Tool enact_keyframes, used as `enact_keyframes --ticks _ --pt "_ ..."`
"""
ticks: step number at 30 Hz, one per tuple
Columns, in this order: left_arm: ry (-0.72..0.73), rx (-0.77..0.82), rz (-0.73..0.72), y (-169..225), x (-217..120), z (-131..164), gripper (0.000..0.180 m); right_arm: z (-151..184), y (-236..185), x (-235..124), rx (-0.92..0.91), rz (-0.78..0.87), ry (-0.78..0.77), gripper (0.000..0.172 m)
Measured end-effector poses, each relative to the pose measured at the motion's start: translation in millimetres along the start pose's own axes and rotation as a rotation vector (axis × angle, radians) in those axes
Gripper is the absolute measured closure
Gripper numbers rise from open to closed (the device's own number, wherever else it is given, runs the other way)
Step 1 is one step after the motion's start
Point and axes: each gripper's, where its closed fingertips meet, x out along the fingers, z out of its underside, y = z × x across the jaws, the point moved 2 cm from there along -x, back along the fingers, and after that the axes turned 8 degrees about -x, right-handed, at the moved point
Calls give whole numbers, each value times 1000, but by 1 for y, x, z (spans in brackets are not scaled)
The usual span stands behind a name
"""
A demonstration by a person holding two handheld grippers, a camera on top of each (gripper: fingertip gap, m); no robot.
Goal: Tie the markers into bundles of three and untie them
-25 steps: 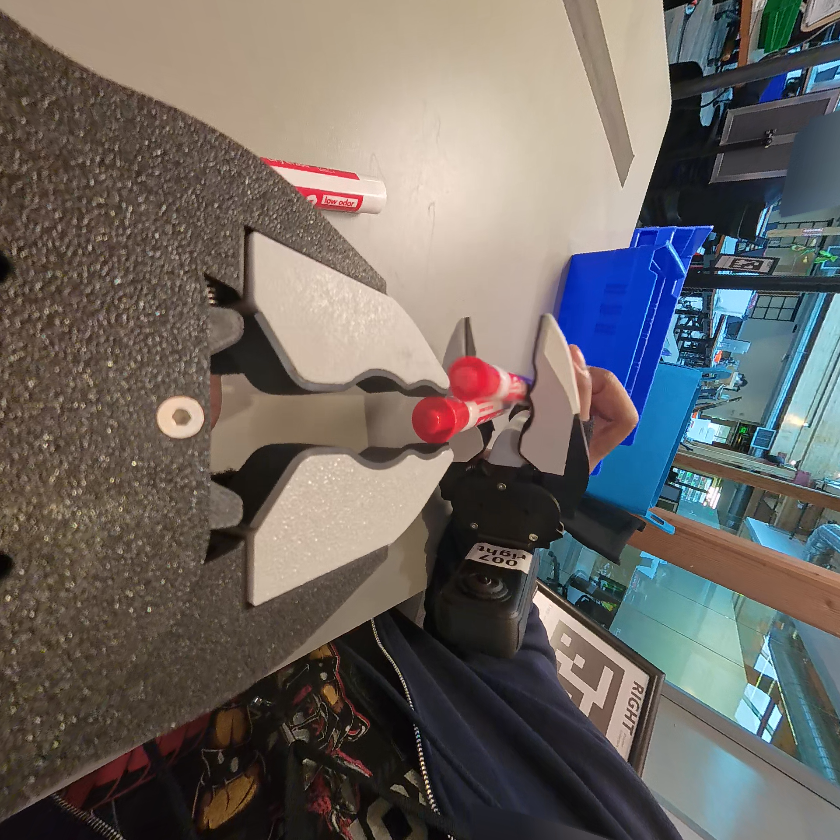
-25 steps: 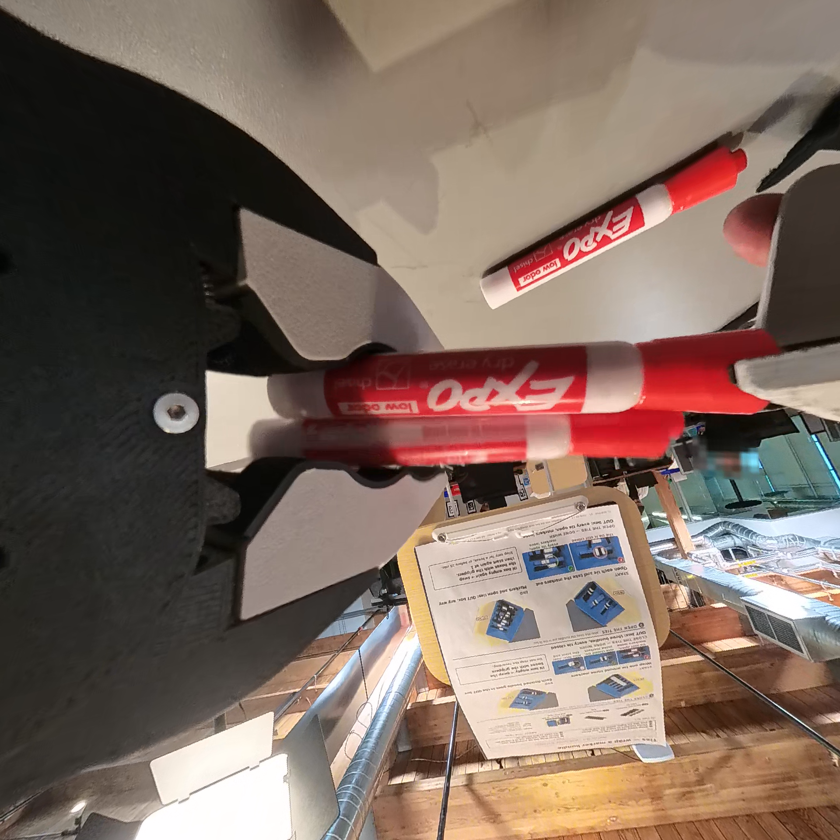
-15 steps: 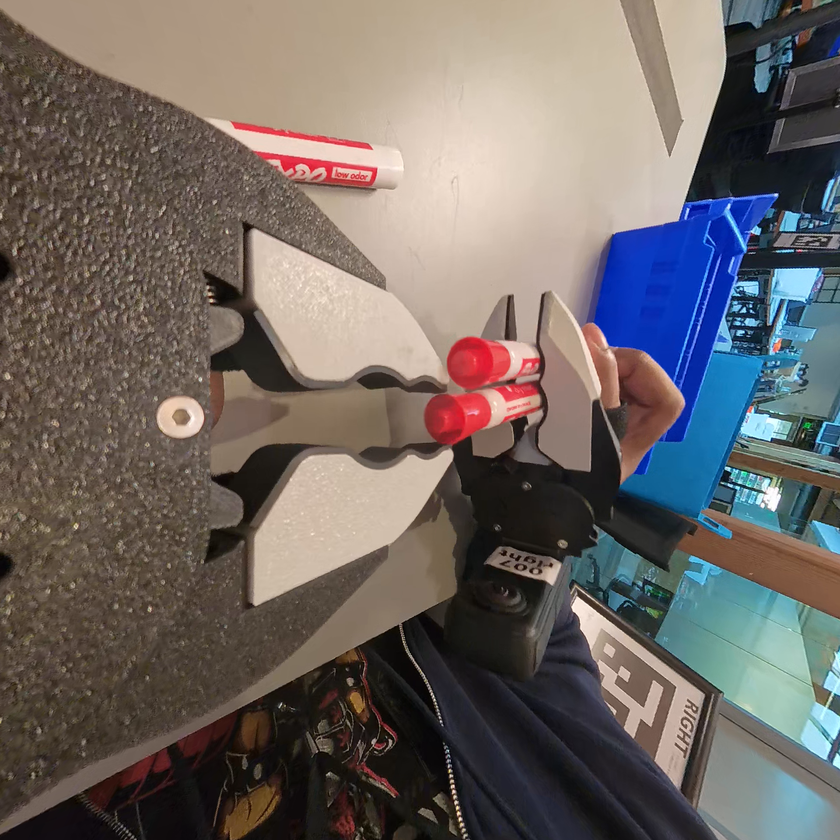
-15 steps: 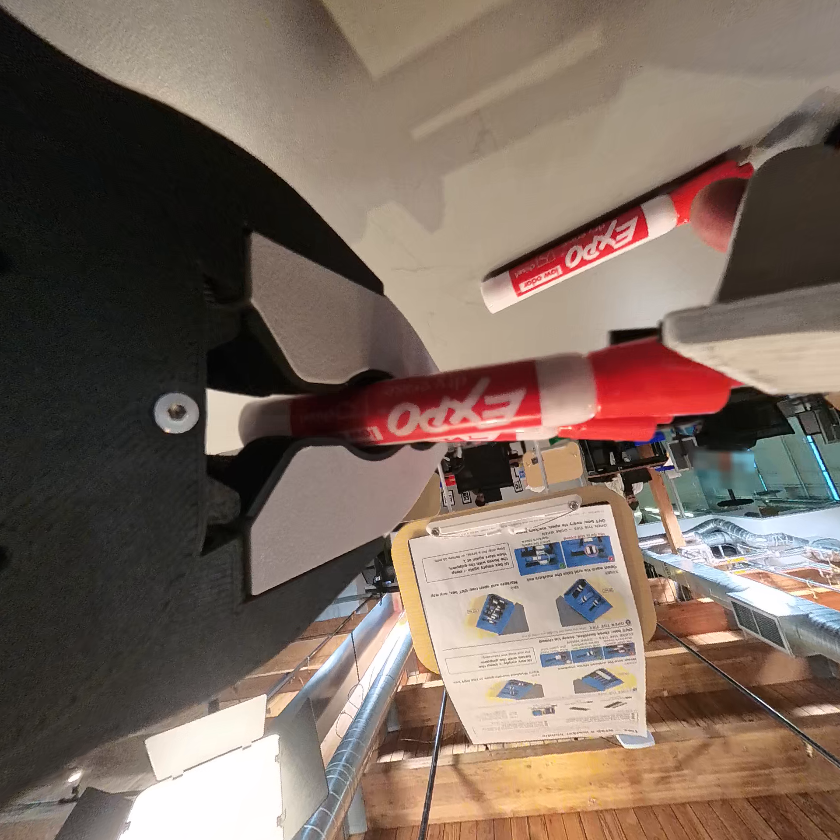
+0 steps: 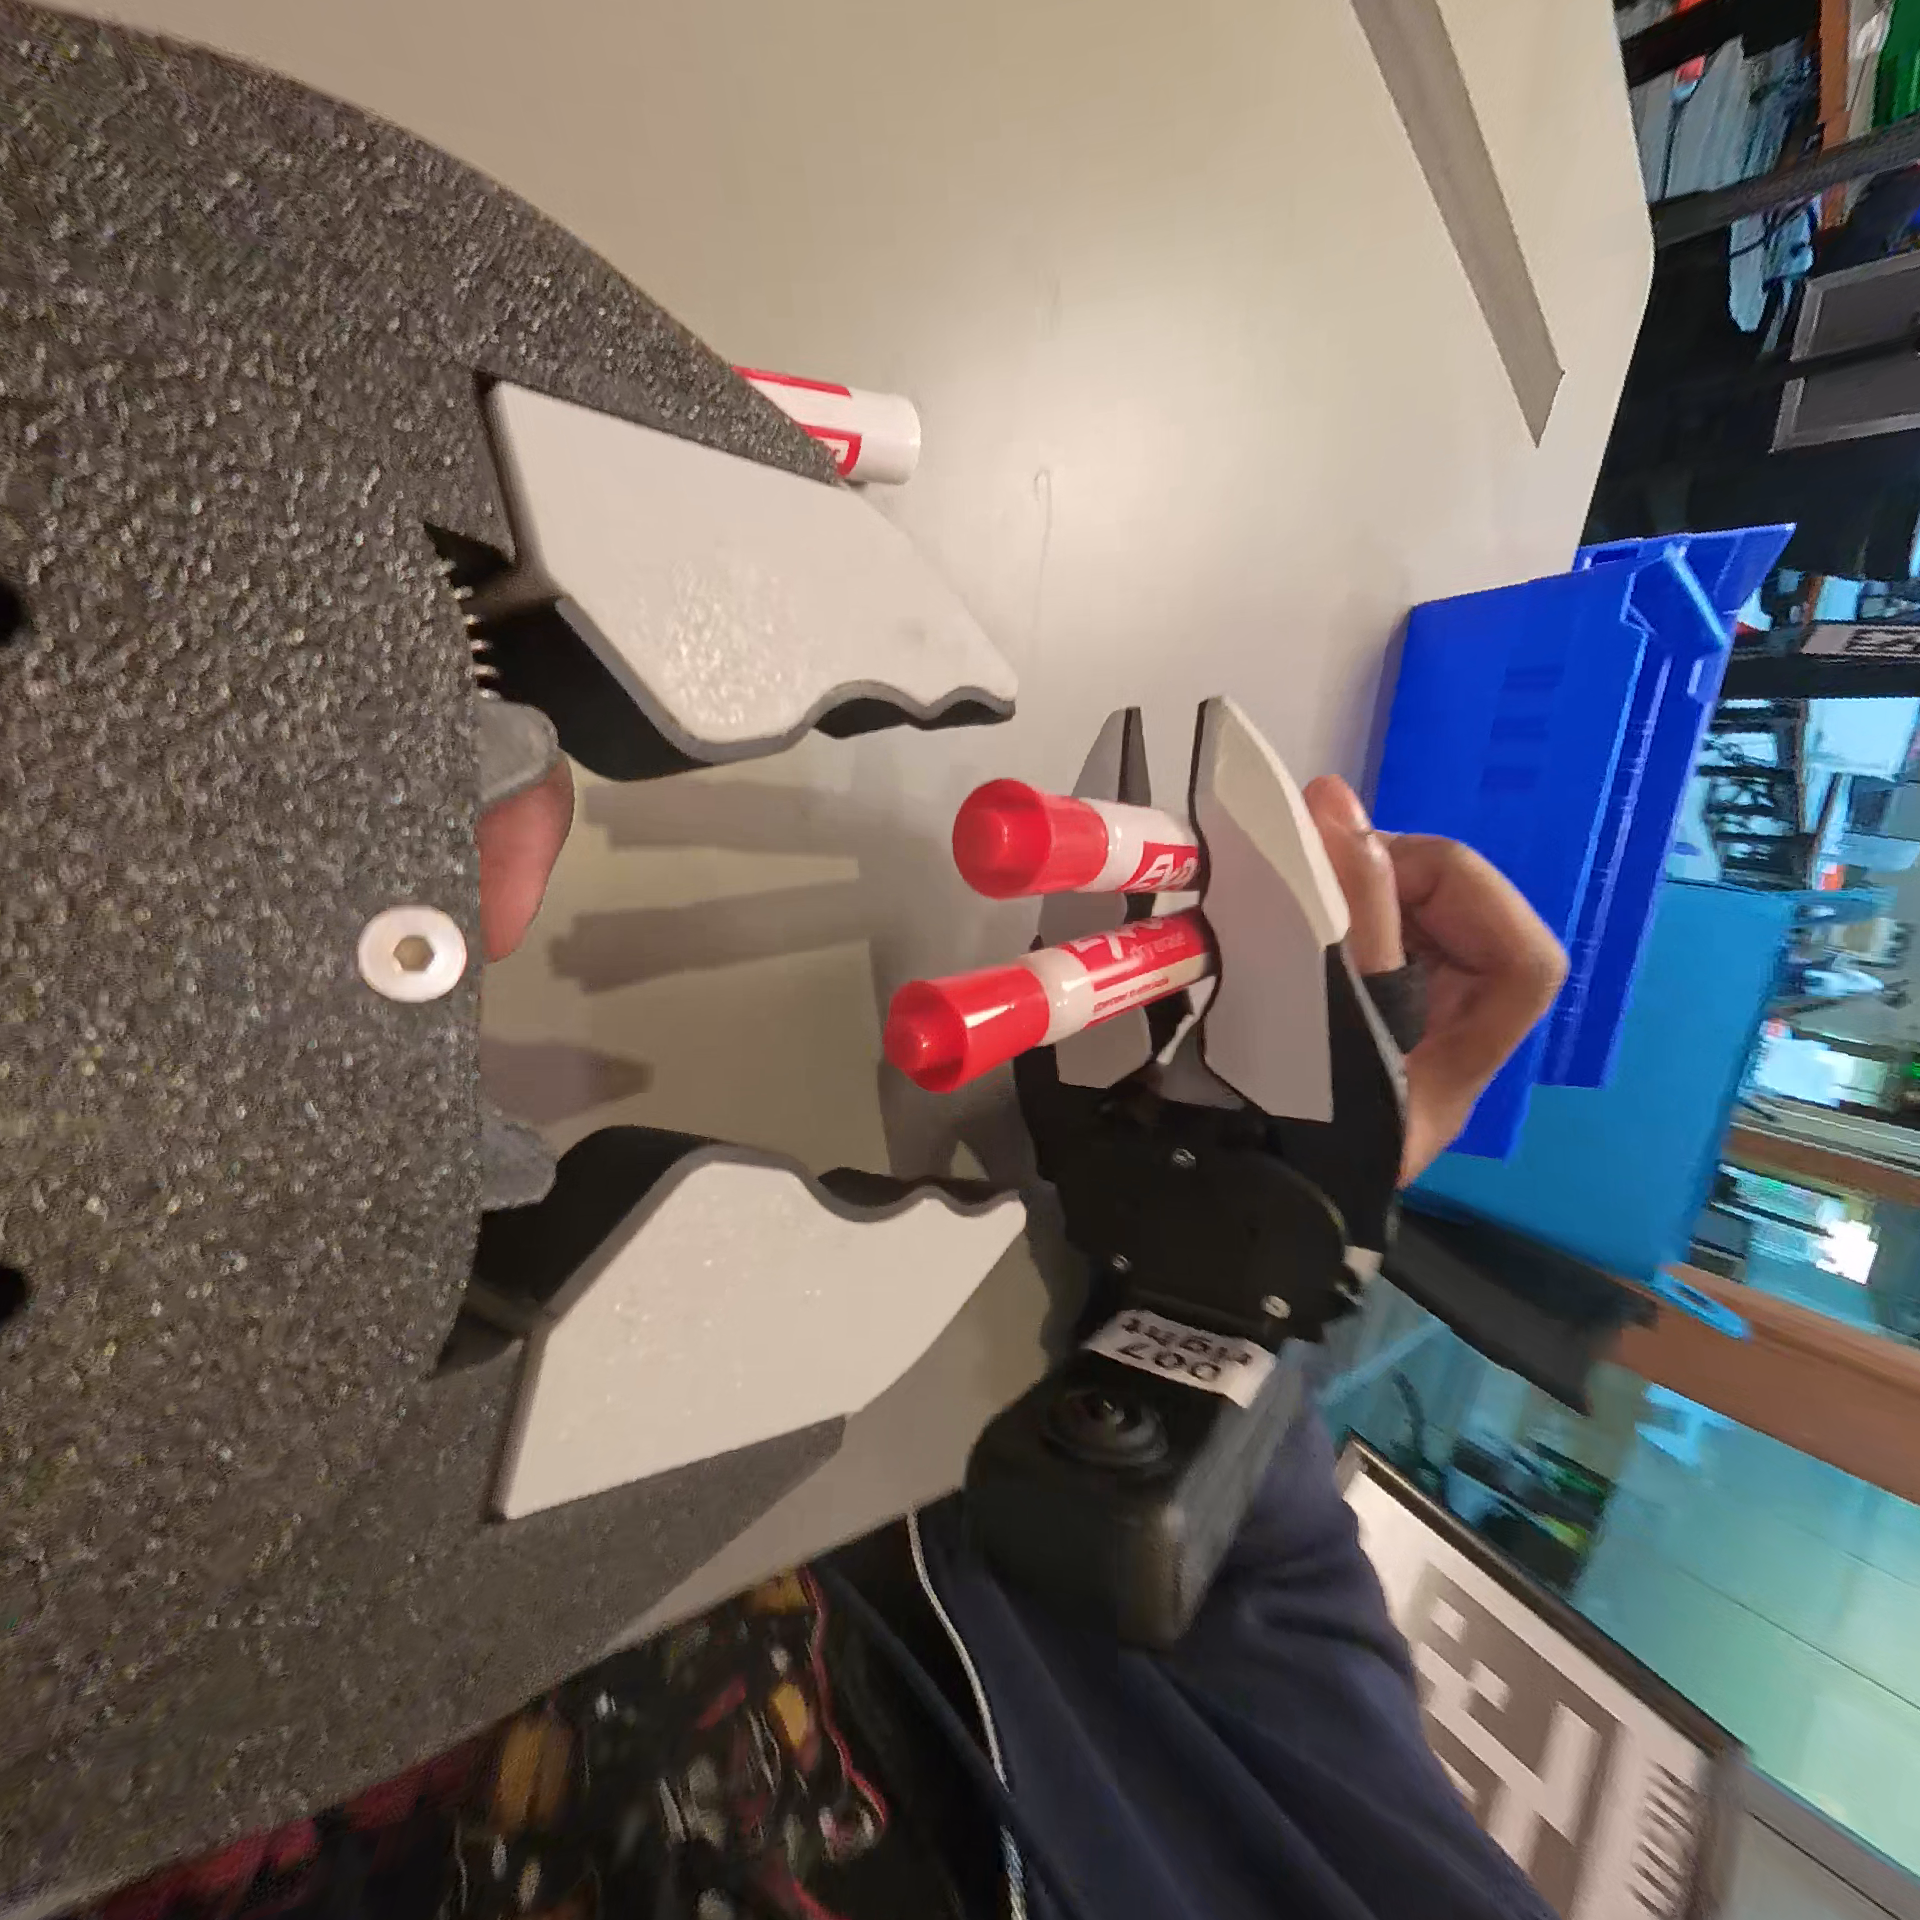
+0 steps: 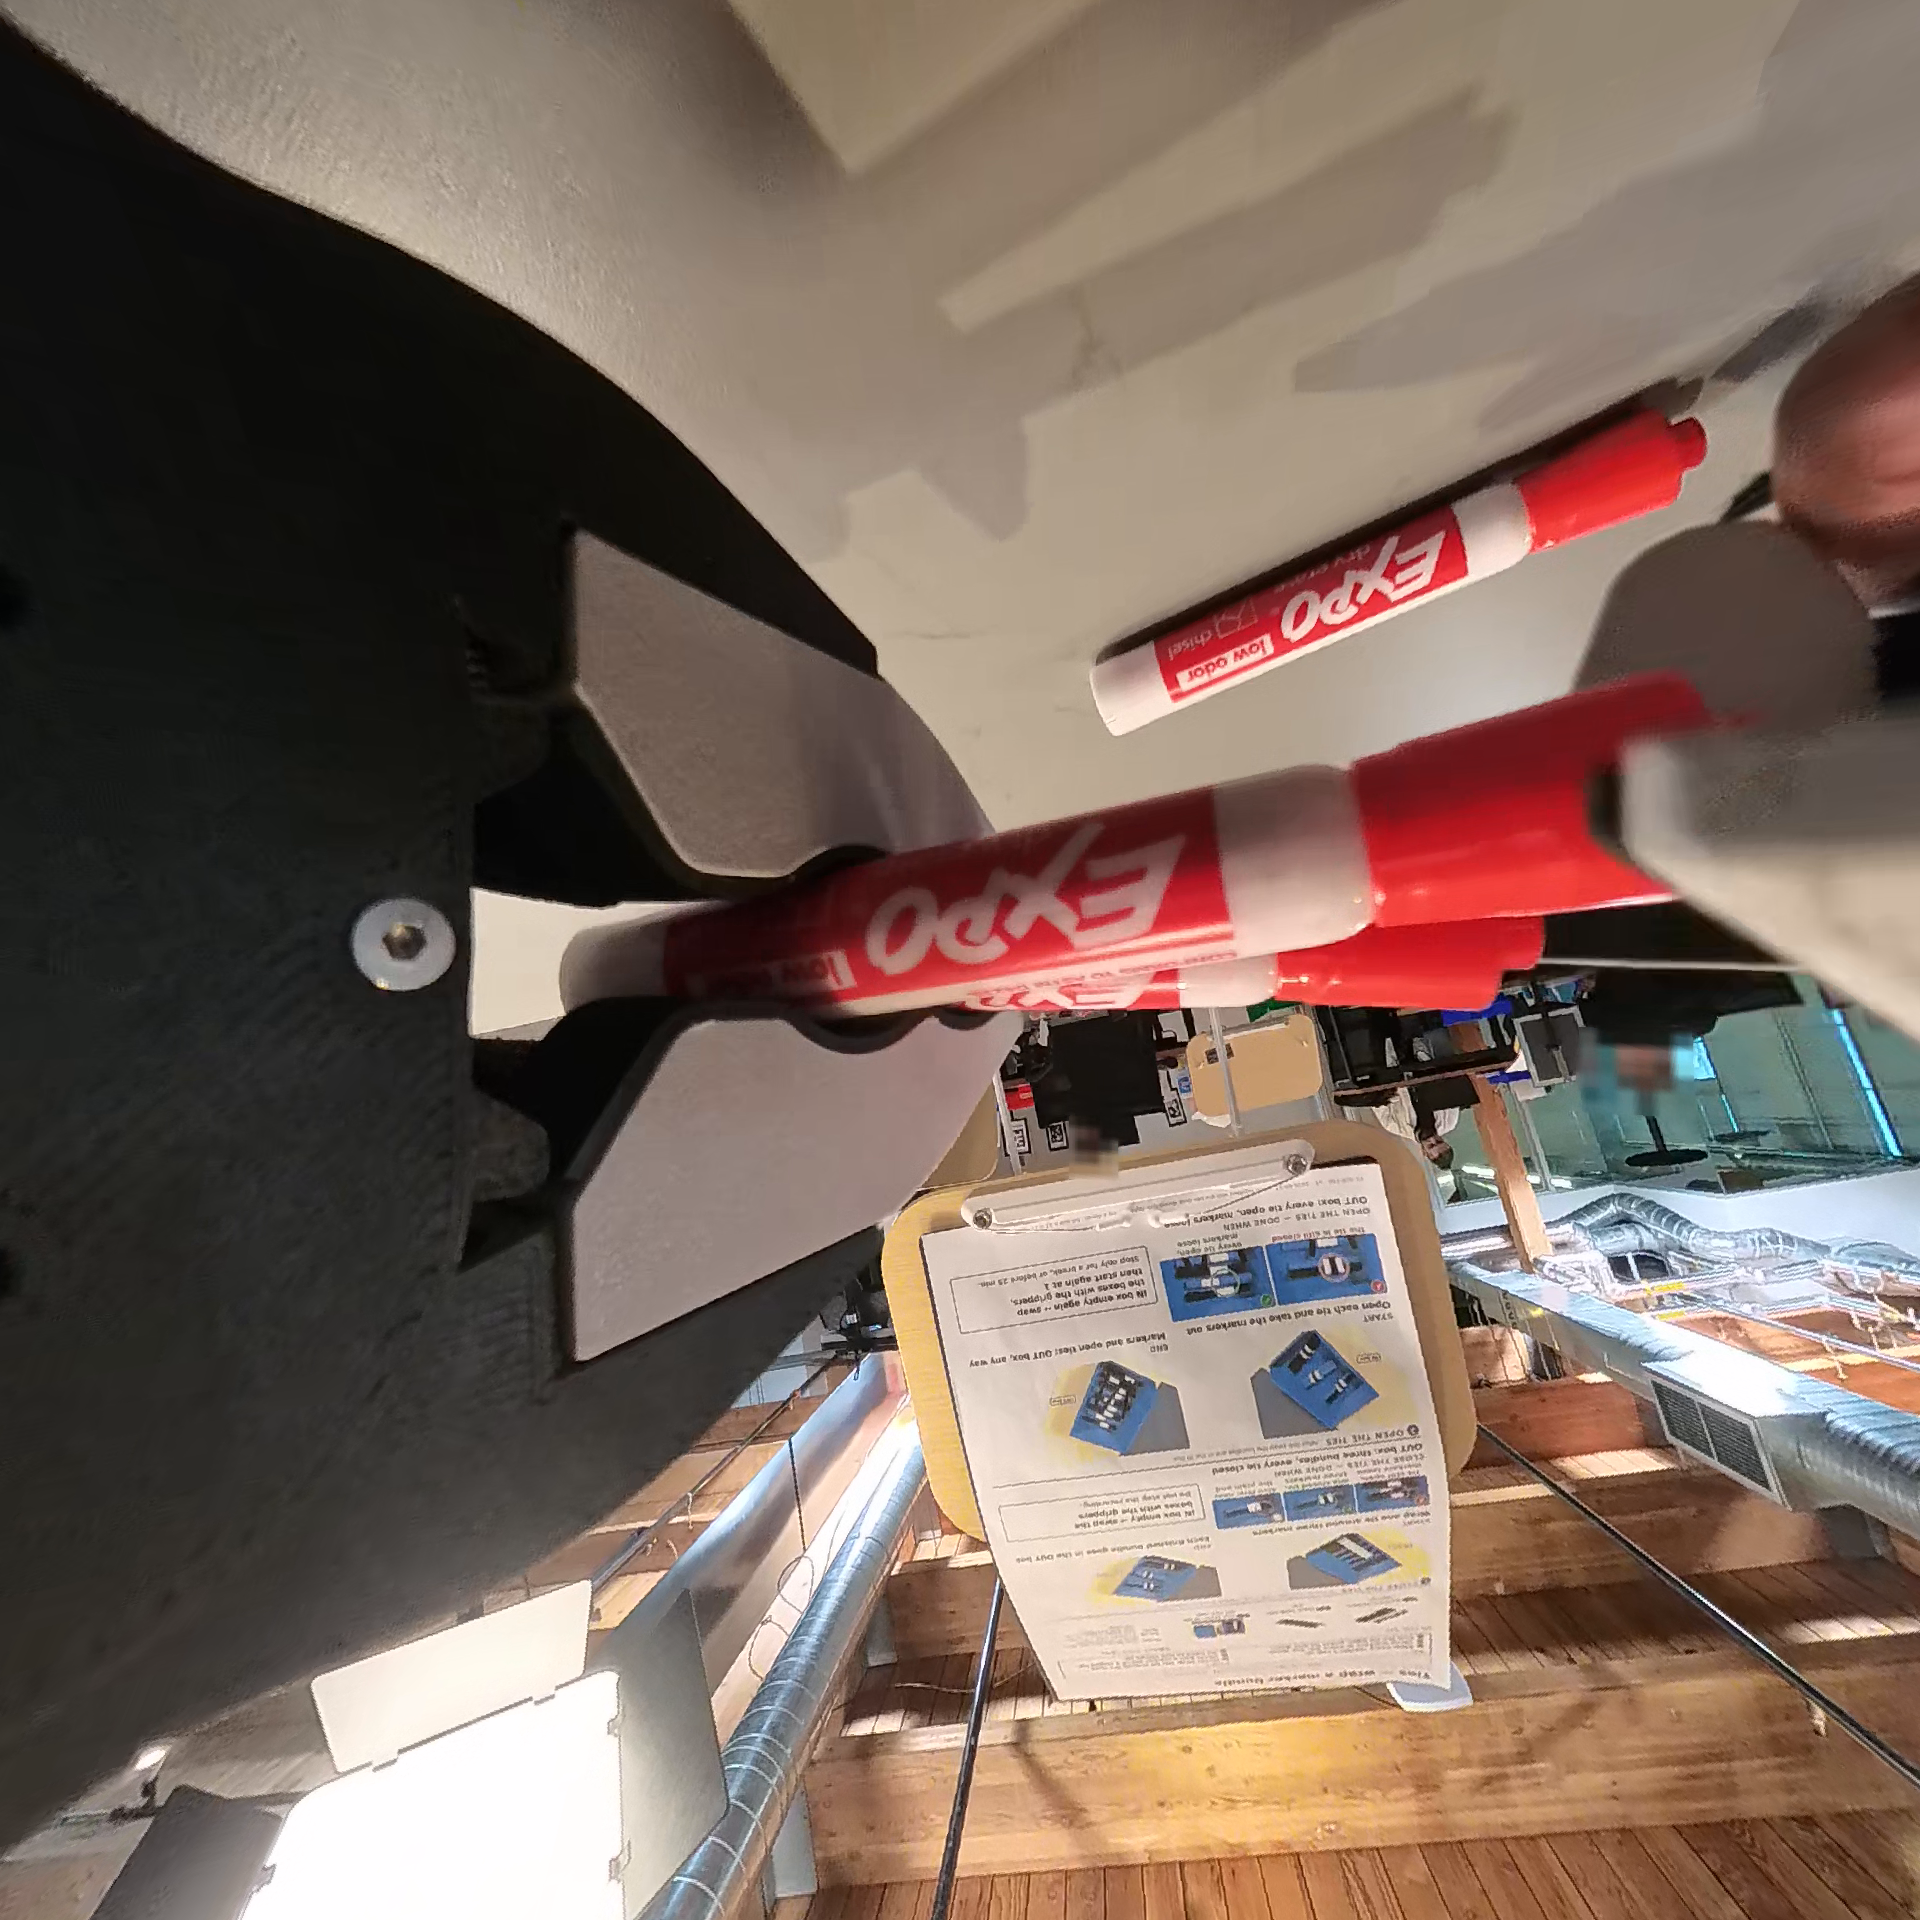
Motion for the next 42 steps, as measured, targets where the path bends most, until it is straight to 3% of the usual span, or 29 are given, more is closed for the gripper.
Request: enact_keyframes --ticks 1,8,17,29,33,39,42 --pt "-18 48 -26 1 3 3 97 0 0 0 1 0 1 157" --pt "5 321 -152 2 5 -1 105 -1 -1 0 -4 -5 9 157" --pt "27 403 -180 4 8 1 138 -6 -1 -1 -20 3 32 157" --pt "49 405 -179 7 13 3 140 -10 -4 -2 -33 -8 45 154" --pt "81 383 -139 13 15 2 180 -9 -7 0 -50 -19 34 146" --pt "74 391 -144 16 19 3 175 -10 -9 1 -46 -23 37 147" --pt "92 365 -145 14 17 -1 161 -11 -6 0 -50 2 42 153"
